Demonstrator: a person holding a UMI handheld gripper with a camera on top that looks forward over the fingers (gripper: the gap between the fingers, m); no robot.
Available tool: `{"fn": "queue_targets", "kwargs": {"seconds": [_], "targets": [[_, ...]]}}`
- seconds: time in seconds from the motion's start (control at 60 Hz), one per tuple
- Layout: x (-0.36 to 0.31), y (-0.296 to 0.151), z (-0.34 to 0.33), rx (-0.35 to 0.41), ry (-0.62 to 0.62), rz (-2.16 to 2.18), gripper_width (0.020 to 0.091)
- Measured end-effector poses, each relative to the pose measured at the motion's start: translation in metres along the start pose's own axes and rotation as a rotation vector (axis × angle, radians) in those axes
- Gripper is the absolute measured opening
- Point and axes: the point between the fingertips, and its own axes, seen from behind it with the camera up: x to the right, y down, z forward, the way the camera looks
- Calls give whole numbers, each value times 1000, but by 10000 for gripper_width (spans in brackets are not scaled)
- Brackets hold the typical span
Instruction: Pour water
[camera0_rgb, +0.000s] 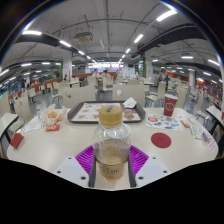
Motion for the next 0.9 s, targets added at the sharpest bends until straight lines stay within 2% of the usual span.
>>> {"fn": "queue_targets", "kwargs": {"seconds": [0.067,0.233,0.35,0.517,0.633,0.733,0.9], "targets": [[2,0,-1,2,21,-24,397],[-28,-9,-10,-27,-22,-78,397],[-69,-49,-15,17,-114,28,393],[-119,-124,-6,45,-333,580,394],[-127,-160,9,12,-465,1027,396],[-117,-163,35,-25,-536,1374,394],[-99,-133,73,-92,-544,1766,392]]}}
